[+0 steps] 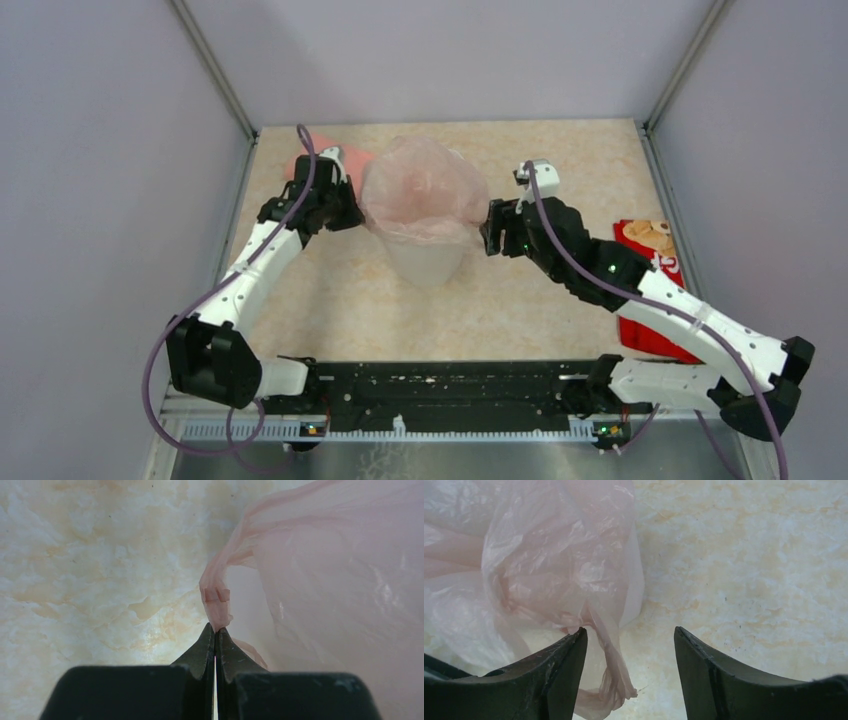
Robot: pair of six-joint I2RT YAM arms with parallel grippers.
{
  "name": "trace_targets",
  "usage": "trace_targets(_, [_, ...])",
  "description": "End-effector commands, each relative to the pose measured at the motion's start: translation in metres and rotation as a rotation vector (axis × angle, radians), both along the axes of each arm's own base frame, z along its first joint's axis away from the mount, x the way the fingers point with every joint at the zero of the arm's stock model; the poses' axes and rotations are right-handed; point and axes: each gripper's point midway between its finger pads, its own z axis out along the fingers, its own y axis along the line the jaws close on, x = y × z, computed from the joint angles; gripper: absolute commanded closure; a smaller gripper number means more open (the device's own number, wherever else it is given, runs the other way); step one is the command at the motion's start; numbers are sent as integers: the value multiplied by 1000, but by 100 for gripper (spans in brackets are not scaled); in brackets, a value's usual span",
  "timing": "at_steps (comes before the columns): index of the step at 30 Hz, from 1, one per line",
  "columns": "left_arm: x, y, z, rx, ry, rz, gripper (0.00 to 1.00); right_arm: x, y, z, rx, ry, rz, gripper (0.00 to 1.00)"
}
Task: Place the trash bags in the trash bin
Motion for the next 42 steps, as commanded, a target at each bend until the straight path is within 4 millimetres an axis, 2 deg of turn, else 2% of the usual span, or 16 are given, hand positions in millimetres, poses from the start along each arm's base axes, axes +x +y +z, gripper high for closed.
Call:
trace_targets(1, [12, -1, 23, 4, -72, -6, 100, -11, 0, 38, 51, -68, 90, 32])
trace_targets(8, [14, -2, 27, -1, -81, -13, 100, -24, 1, 53, 56, -88, 176, 23])
trace_targets(13, [14, -2, 30, -1, -88, -14, 100, -28, 5, 76, 82, -129, 222, 18])
trace_targets(17, [14, -3, 32, -5, -91, -17, 100, -14, 8, 98, 57, -162, 182, 15])
trace_targets(22, [14, -3, 33, -2, -94, -17, 100, 10, 26, 107, -25, -158, 159, 14])
trace_targets(24, [14, -2, 33, 1, -94, -17, 100, 20, 34, 104, -62, -150, 152, 15])
trace_targets(28, [14, -3, 34, -1, -99, -19, 100, 37, 47, 95, -154, -126, 150, 25])
trace_targets(31, [14, -1, 35, 3, -101, -16, 100, 48, 47, 89, -225, -117, 118, 36])
trace_targets(33, [14, -1, 36, 4, -102, -17, 100, 53, 44, 89, -246, -122, 91, 48])
trace_targets(39, [14, -1, 37, 5, -104, -17, 100, 69, 33, 91, -228, -116, 35, 92])
trace_targets(42, [15, -1, 37, 4, -106, -18, 100, 76, 29, 95, -148, -110, 54, 96])
